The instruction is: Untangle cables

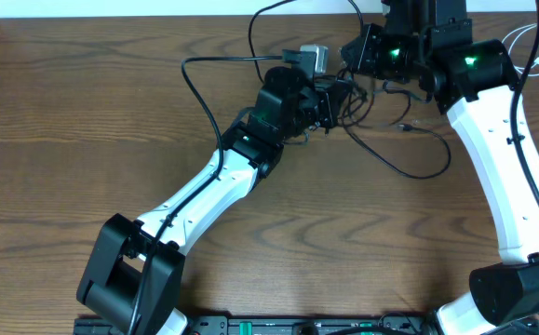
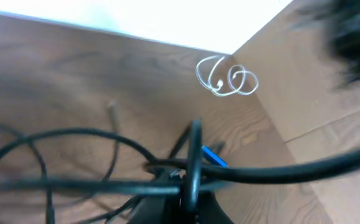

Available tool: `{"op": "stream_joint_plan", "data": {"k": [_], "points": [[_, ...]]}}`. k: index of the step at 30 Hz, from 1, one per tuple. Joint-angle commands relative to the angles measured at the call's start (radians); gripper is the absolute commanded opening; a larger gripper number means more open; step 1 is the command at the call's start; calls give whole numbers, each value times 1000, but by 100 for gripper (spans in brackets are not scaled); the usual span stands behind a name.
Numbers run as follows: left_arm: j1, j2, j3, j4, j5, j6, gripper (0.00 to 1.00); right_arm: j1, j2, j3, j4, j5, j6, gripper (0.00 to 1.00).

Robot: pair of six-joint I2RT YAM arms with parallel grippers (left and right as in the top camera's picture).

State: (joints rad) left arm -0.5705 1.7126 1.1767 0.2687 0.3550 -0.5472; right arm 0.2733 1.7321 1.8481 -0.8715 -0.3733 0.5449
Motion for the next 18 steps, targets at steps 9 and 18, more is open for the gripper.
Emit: {"op": "stream_joint_plan", "data": {"k": [9, 18], "points": [[134, -55, 5, -403, -25, 42, 8, -96, -15, 3, -11, 20, 16, 1], [185, -93, 4, -667, -200, 136, 7, -234, -74, 3, 94, -183, 0, 1]]}}
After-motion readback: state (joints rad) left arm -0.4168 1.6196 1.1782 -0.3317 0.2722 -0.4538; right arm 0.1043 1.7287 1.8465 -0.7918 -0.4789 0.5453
